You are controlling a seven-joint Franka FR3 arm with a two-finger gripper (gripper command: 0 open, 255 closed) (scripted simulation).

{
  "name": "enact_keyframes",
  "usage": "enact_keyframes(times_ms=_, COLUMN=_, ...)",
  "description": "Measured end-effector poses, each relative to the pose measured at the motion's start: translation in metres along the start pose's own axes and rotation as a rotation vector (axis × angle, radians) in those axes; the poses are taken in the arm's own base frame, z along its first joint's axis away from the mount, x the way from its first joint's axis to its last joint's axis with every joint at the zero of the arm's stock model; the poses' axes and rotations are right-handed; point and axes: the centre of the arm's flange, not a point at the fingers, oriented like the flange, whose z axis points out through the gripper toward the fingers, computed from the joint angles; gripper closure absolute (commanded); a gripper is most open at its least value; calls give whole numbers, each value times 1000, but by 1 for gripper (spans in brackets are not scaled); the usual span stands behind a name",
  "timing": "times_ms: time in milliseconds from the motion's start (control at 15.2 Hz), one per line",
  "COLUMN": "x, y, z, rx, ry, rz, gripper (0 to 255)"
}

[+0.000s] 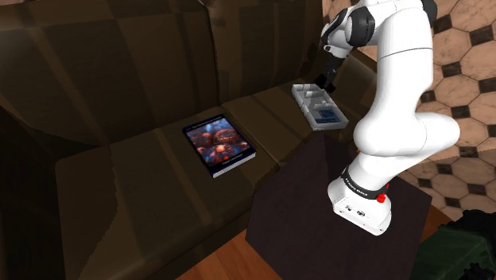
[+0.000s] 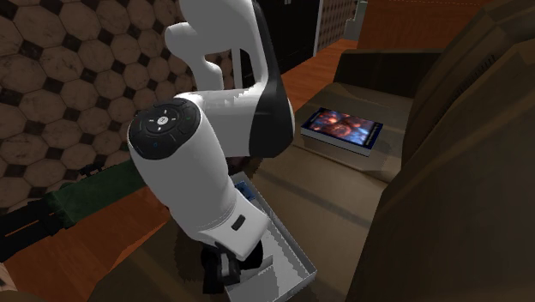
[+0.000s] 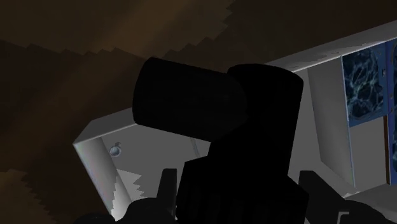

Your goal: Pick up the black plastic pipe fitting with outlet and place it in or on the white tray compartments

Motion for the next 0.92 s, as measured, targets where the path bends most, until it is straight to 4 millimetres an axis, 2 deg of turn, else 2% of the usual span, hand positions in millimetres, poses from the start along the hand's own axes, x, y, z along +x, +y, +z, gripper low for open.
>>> enact_keyframes(times_ms=528, x=5, y=-4, z=-41, rx=0, ry=0, rz=0, gripper=255)
enact_keyframes(times_ms=792, x=17, y=-41, z=-43, rx=0, ry=0, rz=0, gripper=255)
enact_keyframes(times_ms=924, x=25, y=-68, z=-40, rx=0, ry=-1, rz=0, gripper=255)
